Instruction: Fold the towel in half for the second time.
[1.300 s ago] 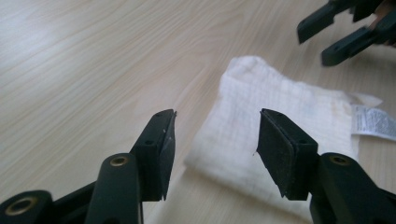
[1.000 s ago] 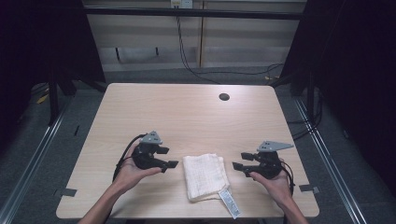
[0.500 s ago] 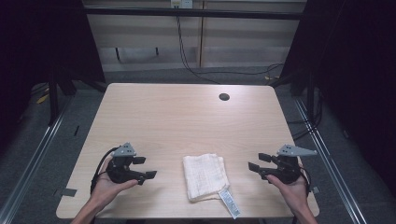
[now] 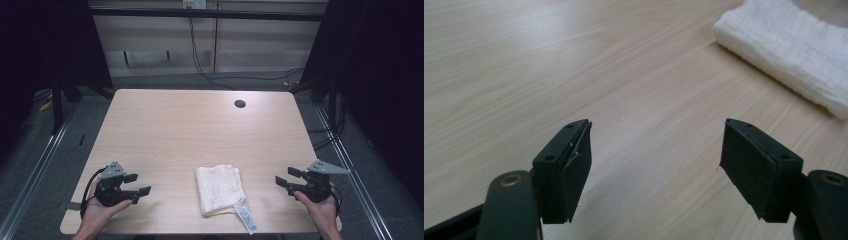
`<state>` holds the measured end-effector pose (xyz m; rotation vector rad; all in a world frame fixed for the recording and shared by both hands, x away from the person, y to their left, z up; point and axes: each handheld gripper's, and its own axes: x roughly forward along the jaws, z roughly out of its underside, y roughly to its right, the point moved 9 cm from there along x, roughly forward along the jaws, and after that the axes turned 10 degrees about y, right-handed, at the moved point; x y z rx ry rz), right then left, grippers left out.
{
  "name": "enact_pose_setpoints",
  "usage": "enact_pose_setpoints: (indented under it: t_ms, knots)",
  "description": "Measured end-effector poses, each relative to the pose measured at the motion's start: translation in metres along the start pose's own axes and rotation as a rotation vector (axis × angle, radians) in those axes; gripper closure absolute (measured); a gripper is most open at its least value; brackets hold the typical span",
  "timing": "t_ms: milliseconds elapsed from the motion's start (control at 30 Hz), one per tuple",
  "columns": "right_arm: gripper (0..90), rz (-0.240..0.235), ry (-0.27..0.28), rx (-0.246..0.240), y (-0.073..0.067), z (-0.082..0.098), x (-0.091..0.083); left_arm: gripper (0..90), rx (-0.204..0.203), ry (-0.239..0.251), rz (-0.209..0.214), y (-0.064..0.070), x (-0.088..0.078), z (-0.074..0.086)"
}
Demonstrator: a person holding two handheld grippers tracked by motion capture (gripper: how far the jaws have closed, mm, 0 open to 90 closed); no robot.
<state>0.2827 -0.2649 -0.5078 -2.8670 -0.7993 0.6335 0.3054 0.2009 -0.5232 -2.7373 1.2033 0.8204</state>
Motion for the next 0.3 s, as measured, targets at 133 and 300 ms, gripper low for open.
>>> enact_pose_setpoints:
  t_ms: [133,300]
  knots:
    - [32.3,0.013,-0.007,-0.007,0.002,0.006,0.002,31.1,-0.057,0.059,-0.008,-0.006,-0.004,-0.003]
    - [31.6,0.007,-0.033,-0.010,0.000,0.012,0.007,29.2,-0.046,0.068,-0.005,-0.007,-0.003,-0.004]
